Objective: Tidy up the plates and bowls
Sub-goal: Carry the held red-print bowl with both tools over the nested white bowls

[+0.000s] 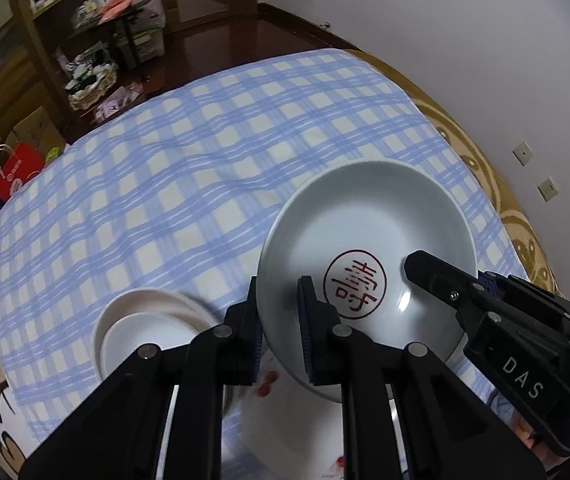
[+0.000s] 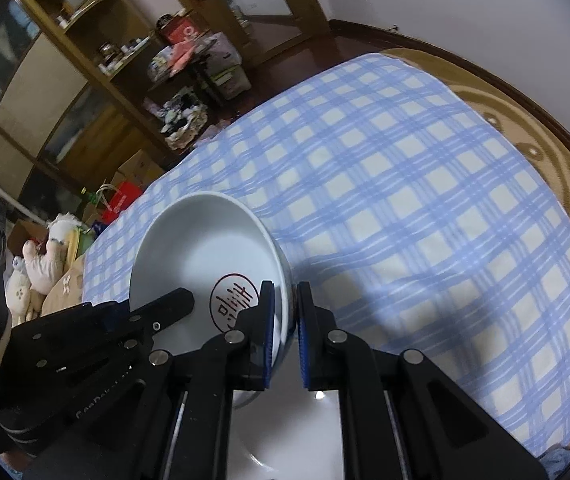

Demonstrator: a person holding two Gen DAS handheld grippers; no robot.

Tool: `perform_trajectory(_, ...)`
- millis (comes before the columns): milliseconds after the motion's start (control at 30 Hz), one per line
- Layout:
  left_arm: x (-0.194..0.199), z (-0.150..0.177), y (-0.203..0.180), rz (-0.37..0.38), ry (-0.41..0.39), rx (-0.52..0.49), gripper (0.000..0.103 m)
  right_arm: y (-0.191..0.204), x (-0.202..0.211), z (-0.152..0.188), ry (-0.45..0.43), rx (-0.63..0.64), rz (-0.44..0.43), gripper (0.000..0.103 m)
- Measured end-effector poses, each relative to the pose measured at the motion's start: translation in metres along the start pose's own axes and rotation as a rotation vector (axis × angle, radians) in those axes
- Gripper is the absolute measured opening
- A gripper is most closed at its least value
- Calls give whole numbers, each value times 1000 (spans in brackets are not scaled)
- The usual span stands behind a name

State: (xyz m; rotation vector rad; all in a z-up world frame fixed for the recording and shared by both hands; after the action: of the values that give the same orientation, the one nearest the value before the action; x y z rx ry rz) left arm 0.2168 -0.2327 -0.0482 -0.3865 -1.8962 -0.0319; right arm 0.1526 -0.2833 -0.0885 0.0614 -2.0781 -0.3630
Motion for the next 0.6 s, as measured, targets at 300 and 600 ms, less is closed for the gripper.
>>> perform_trajectory(300,27,16,45,4,-20,65,16,52,3,-1,-1,73,-23,11)
perform_trajectory(600,48,30,84,-8,-42,111,16,96,2,1,4,135,-46,11)
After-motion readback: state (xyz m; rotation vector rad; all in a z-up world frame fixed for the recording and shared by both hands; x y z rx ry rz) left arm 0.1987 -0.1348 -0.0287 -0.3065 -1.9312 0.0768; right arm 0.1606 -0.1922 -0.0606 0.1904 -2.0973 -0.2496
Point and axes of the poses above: each gripper's, at about its wrist camera, not at the fingertips, and x roughly against the way its jaws point, y to its left, z to its underside, the point moved 1 cm from there along -x, roughly the way its jaws point, and after that the axes turned 14 degrees about x, right-handed, at the moved point
